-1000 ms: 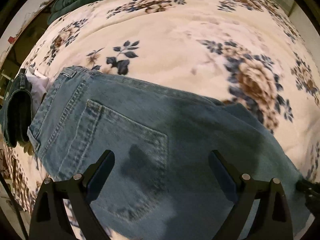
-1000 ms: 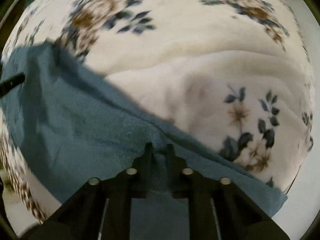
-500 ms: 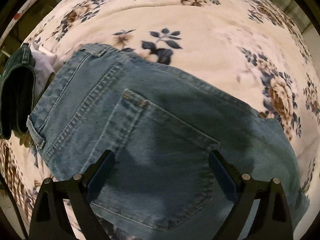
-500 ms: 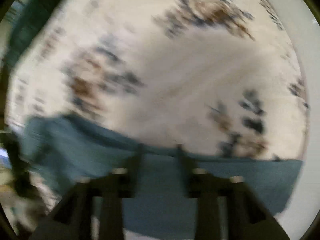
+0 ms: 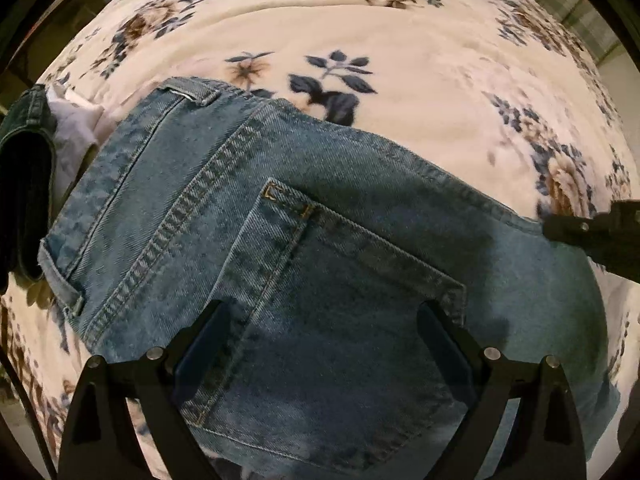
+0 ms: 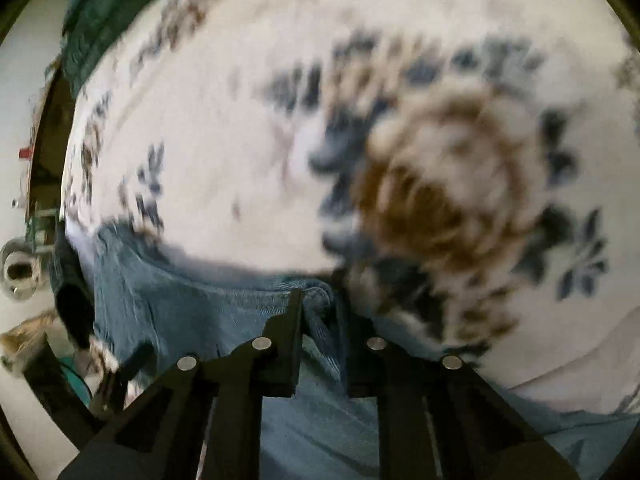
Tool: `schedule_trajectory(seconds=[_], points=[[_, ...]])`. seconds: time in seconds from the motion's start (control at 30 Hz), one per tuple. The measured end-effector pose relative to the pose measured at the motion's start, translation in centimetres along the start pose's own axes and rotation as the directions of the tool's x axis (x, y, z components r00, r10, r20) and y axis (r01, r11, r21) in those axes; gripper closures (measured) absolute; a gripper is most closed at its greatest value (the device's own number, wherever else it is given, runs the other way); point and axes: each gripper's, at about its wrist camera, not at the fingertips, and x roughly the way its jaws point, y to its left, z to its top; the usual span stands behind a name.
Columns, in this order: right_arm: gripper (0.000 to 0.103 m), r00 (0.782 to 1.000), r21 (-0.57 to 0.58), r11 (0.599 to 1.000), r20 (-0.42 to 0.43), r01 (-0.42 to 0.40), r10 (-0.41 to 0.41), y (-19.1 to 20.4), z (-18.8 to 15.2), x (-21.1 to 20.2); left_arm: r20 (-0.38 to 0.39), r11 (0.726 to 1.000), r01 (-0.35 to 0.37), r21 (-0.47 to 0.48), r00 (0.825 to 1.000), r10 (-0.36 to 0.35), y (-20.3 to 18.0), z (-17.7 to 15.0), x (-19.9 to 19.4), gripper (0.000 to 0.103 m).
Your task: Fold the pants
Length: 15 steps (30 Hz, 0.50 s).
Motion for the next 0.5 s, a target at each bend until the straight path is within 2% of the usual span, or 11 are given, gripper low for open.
schedule_trajectory(seconds=[0.1,0.2,0.27,0.33,0.37,0.4,0.5], points=[[0.088,0.999,0.083,0.996,-0.042,-0.019,0.023,-1.2,0.6,2.2,-0.007,1.0,-0.008,0.016,1.0,0.008,-0.3,-0.1,0.3,0.007],[0.085,0.996,0.016,1.0,-0.09,-0.018,0.02,-0.9,1.6,3.0,-0.01,1.0,0.005,0.009,1.0,-0.004,-0.1,0.2,0.2,0.007],[0.067,0.996,0.015,0.999,-0.076,-0.045,0.046,-1.0,1.9,1.3,-0.008,1.0,0.016,0.002,1.0,-0.016,0.1,0.4,-0.1,0.007],[0.04,0.999,0.009,0.999,-0.005,-0.045,0.045,-1.6,1.4,-2.3,-0.008,1.0,0.022,-0.002,1.0,-0.022,0.2,0.5,-0.2,0.007],[0.036,1.0,-0.007,1.0,0.016,-0.024,0.024,-1.7,0.9,-3.6,-0.01,1.0,0.023,-0.004,1.0,-0.023,0.3,0.6,-0.2,0.007],[0.036,1.0,-0.024,1.0,0.02,-0.005,0.005,-2.0,0.3,-4.6,-0.01,1.0,0.022,-0.006,1.0,-0.022,0.3,0.6,-0.3,0.007],[0.036,0.998,-0.052,0.998,-0.061,0.026,-0.029,-3.2,-1.7,-4.7,-0.011,1.0,0.027,-0.016,1.0,-0.028,0.2,0.6,-0.7,0.007]])
